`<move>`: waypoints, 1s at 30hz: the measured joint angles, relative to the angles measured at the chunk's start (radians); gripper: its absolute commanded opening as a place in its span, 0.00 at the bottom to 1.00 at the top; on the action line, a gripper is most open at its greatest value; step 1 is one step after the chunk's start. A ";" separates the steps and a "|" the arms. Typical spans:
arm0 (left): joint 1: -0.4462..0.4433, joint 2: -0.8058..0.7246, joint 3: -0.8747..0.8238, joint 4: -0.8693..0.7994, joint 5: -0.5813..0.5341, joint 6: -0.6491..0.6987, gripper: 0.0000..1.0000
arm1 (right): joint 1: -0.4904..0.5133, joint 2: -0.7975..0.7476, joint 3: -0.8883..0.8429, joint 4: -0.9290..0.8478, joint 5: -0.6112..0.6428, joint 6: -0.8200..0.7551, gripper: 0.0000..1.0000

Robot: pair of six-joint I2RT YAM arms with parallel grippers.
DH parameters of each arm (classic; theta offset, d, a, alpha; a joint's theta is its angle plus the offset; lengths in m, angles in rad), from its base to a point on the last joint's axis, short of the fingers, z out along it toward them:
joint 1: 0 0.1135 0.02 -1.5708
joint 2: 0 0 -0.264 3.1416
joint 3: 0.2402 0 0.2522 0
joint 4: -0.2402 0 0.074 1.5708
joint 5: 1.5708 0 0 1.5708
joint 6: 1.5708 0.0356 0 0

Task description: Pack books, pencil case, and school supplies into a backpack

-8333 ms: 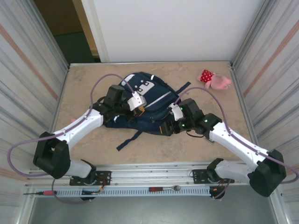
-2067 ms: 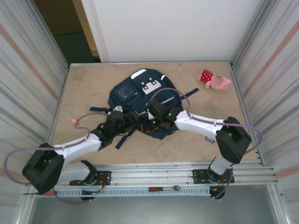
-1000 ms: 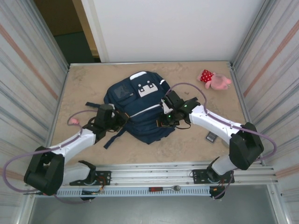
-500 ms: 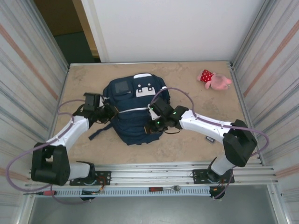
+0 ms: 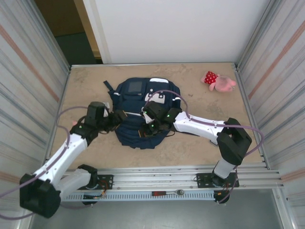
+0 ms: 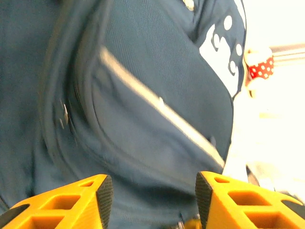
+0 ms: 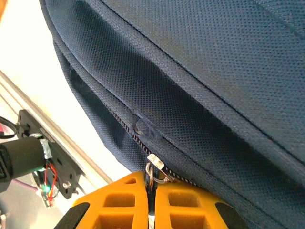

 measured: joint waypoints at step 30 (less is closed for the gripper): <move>-0.059 0.079 -0.080 0.116 -0.059 -0.148 0.00 | -0.222 -0.135 -0.115 -0.106 -0.033 -0.118 0.00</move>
